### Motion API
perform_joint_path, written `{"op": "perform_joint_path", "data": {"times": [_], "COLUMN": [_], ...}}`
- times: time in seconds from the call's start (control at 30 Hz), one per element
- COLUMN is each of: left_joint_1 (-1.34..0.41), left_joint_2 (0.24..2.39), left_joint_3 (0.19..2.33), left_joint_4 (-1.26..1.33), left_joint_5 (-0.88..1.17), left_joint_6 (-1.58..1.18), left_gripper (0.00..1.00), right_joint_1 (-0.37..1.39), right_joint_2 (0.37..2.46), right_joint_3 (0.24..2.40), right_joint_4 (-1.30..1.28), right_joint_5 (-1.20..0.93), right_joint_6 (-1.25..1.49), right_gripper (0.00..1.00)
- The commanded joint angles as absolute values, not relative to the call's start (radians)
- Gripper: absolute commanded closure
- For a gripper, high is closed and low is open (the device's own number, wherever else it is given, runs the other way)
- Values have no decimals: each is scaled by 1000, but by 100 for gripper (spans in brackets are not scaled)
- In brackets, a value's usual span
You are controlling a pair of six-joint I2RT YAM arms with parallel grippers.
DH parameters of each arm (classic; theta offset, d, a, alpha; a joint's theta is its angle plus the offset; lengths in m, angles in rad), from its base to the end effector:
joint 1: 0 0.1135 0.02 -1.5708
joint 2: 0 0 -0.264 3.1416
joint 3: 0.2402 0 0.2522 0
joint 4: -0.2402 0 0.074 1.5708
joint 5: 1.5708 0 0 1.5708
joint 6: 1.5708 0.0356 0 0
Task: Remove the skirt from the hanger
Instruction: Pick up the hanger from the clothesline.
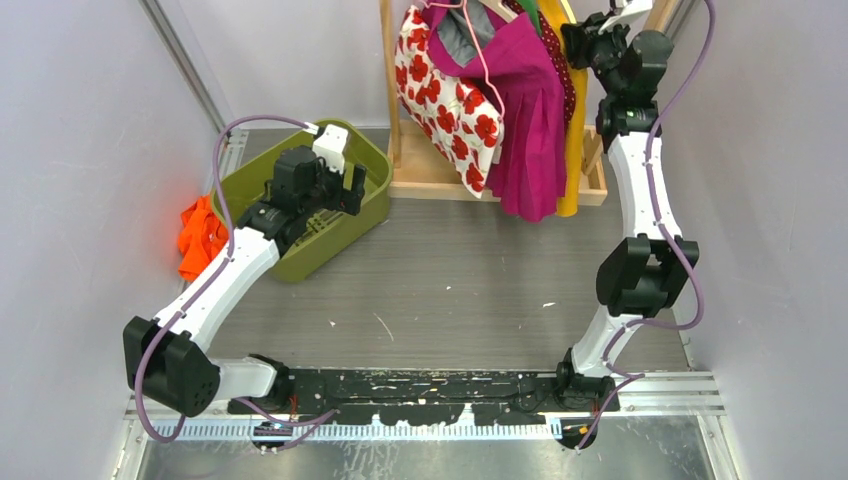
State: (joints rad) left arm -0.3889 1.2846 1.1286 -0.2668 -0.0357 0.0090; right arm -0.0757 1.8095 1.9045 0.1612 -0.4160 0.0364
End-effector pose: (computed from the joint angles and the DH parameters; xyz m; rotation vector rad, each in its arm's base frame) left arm 0.2750 -0.1113 0.3430 0.3725 1.9644 -0.2090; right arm 0.4235 -0.0177 0.4800 -0.2807 1.3111 0.2400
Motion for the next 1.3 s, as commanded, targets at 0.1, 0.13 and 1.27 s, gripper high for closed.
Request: {"op": "perform_joint_path", "data": {"times": [0.1,0.13,1.27], "left_joint_1": [-393,-394,-394], "left_joint_2": [1237,1235,1209], "left_joint_3": [1145,1144,1119], "left_joint_4": [-241,-241,-223], "left_joint_5": [-22,-23,-7], "left_joint_6": [10,9,-10], "left_gripper": [10,10,10], "right_joint_1": [-66,-66,-36], "right_joint_2": [1671,1661,1387], "right_joint_3": [1858,1859,1740], "right_joint_4": [273,294,374], "right_joint_5": [-373,-356,-166], "right_joint_6": [135,142,73], "right_gripper": [100,100,100]}}
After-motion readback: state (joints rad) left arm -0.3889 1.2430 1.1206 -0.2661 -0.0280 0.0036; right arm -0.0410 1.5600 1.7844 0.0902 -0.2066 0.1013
